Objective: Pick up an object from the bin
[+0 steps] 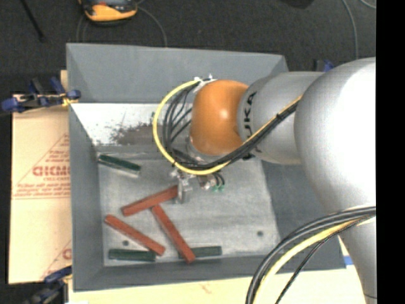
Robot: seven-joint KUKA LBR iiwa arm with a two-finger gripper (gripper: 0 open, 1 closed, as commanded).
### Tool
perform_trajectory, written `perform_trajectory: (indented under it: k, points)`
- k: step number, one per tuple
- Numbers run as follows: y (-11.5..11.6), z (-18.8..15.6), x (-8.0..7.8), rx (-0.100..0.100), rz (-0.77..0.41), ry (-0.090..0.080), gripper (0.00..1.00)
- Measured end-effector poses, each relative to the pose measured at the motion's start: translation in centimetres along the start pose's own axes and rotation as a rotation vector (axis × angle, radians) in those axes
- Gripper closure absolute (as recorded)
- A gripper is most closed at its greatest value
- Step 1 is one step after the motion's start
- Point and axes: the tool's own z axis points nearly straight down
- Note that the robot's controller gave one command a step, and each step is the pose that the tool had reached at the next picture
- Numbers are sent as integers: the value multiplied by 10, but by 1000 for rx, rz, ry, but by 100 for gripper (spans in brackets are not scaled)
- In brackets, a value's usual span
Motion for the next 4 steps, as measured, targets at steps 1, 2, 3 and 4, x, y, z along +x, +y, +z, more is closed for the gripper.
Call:
perform_trajectory:
  k: [1,2,3,4]
  points:
    - [0,0,0,0,0,0,100]
    - [86,5,-23,-2,-260,-4,0]
    - [84,5,-23,-2,-257,-3,100]
    - [84,5,-23,-2,-257,-3,100]
